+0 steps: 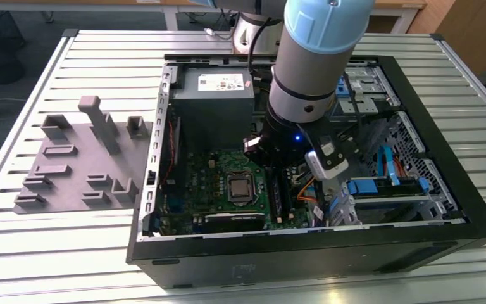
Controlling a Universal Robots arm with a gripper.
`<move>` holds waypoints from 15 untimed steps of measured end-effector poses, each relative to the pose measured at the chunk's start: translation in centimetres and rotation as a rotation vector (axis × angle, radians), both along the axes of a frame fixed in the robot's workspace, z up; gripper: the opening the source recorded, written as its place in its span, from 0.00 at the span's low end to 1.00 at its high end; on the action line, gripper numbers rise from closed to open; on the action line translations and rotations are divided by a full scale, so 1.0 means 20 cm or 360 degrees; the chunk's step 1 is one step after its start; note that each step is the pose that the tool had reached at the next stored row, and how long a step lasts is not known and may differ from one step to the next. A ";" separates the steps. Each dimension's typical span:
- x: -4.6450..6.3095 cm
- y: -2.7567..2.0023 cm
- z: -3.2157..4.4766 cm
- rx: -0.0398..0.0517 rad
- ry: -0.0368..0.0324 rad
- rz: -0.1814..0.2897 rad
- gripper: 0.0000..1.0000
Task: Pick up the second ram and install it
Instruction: 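Press down the second ram until it locks into place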
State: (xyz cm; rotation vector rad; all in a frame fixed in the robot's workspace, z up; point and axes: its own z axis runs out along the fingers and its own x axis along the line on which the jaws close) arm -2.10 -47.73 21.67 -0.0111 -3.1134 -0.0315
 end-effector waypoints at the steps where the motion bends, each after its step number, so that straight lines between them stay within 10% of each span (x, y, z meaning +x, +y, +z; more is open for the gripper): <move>1: 0.00 0.000 -0.001 0.0000 0.0000 0.0000 0.14; 15: 0.00 0.000 -0.018 0.0000 0.0000 0.0000 0.14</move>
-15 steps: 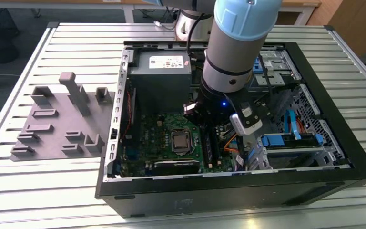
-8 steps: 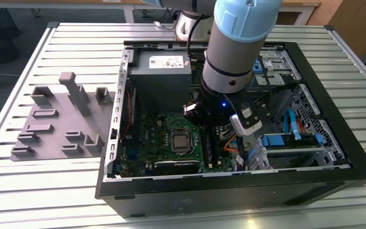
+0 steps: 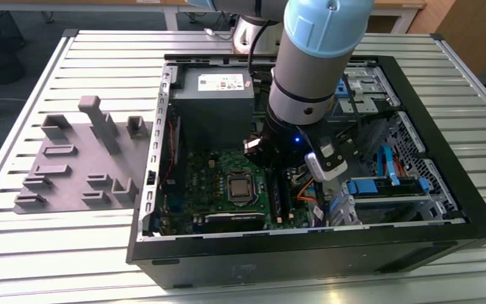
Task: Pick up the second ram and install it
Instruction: 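Press down the second ram until it locks into place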
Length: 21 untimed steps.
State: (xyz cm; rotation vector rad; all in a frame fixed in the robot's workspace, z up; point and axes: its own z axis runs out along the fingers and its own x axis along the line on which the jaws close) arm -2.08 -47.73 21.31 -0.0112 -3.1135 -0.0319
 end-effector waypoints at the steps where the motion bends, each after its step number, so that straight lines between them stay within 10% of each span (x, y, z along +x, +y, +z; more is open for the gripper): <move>1: 0.00 0.000 0.004 0.0000 0.0000 0.0000 0.14; 21: 0.00 -0.003 0.014 0.0000 0.0000 -0.0001 0.14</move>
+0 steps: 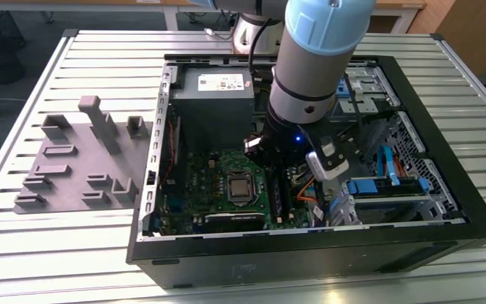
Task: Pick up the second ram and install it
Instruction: 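Press down the second ram until it locks into place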
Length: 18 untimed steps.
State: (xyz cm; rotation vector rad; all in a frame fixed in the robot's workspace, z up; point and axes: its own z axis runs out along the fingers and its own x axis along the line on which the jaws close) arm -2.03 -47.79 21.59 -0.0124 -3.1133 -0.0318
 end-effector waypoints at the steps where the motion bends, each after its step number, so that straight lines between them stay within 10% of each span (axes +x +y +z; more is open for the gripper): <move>1: 0.00 0.000 -0.001 0.0000 0.0000 0.0000 0.14; 18: 0.00 -0.001 -0.014 0.0000 0.0000 0.0000 0.14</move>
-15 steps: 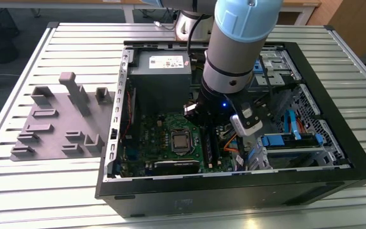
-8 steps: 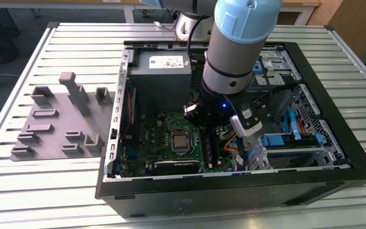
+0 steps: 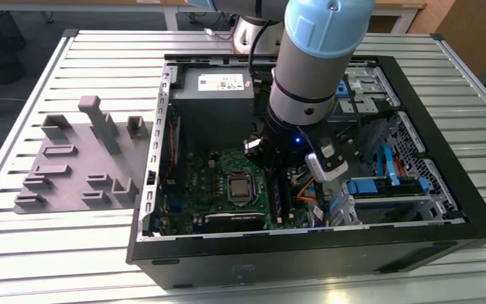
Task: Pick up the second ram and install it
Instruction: 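Press down the second ram until it locks into place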
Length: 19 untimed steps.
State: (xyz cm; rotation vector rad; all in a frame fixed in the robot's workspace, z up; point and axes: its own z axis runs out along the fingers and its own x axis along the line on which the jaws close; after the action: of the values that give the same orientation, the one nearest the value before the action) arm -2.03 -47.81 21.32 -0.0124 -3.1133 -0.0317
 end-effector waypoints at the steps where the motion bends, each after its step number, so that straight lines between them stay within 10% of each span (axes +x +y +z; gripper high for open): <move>1: 0.00 0.000 0.000 0.0000 0.0000 0.0000 0.14; 6: 0.00 0.000 0.000 0.0000 0.0000 0.0000 0.27; 19: 0.00 0.000 0.118 0.0001 0.0000 0.0000 0.19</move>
State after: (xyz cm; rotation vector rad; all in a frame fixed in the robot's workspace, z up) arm -2.02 -47.81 23.68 -0.0123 -3.1133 -0.0322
